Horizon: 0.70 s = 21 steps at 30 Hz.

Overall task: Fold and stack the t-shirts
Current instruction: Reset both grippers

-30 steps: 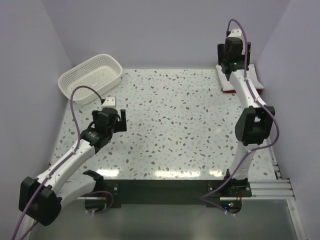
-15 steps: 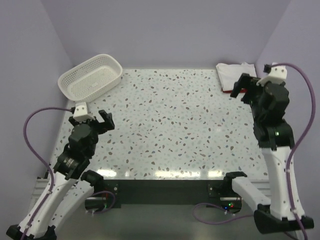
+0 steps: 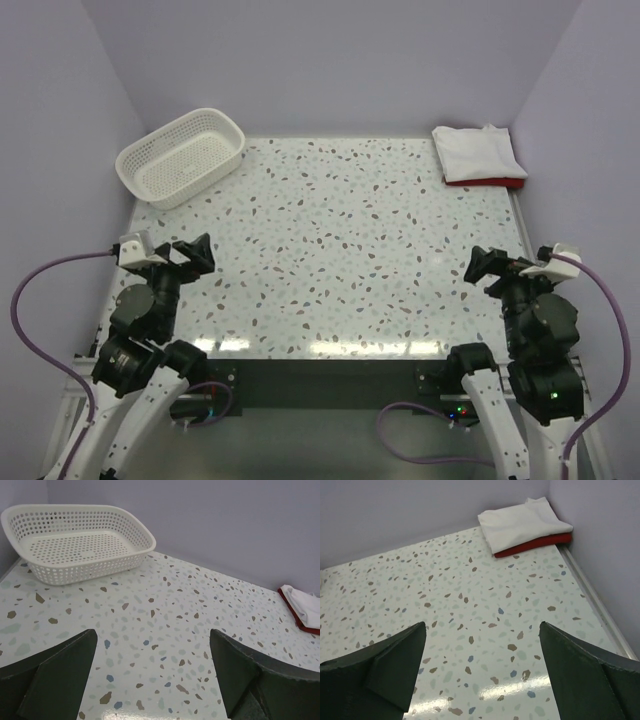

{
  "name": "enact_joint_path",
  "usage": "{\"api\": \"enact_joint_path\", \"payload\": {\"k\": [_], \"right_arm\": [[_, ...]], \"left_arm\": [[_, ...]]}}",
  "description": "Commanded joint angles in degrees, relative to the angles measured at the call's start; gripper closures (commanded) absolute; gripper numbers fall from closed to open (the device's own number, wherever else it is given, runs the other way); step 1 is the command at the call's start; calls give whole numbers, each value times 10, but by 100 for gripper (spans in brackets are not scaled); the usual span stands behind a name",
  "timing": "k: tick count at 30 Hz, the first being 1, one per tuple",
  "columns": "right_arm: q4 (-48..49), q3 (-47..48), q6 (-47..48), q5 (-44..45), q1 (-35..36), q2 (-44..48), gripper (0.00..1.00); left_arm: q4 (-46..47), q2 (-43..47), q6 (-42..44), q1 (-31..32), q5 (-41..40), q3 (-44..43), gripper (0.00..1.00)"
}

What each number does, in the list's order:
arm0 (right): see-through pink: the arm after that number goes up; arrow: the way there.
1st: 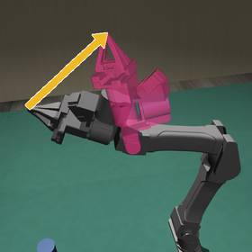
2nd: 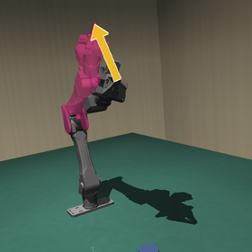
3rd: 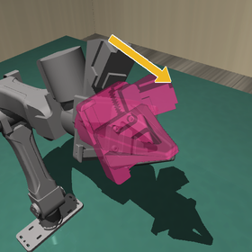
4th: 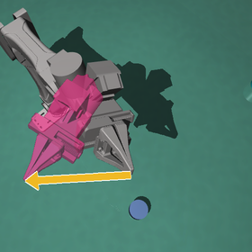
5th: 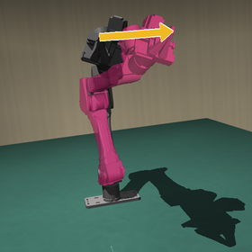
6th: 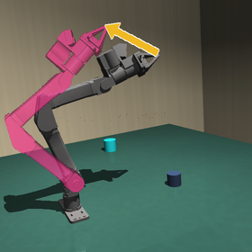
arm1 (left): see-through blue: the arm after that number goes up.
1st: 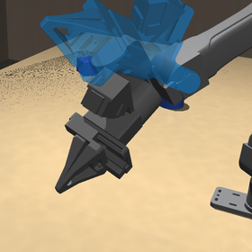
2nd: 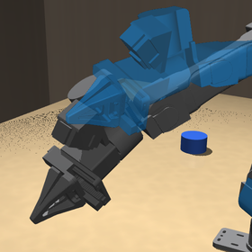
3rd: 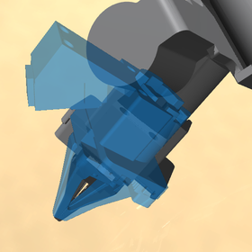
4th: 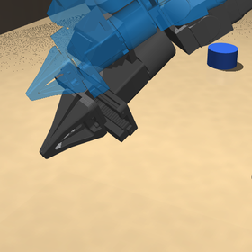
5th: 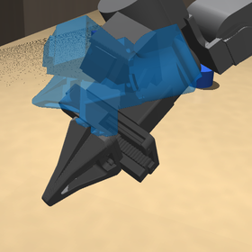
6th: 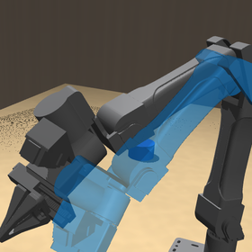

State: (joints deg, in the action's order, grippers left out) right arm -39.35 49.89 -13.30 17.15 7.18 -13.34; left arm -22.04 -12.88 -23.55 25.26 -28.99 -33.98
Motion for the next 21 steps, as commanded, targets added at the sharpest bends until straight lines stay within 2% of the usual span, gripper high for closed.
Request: {"api": "enact_joint_path", "payload": {"k": [1,10,21], "right_arm": [[0,-25,-9,6,8,8,1],[16,-69,-13,-13,22,22,1],[15,-81,-16,-27,25,25,1]], "left_arm": [[3,13,-16,-1,-1,7,0],[53,1,10,-1,20,29,0],[55,-36,17,-4,41,25,0]]}}
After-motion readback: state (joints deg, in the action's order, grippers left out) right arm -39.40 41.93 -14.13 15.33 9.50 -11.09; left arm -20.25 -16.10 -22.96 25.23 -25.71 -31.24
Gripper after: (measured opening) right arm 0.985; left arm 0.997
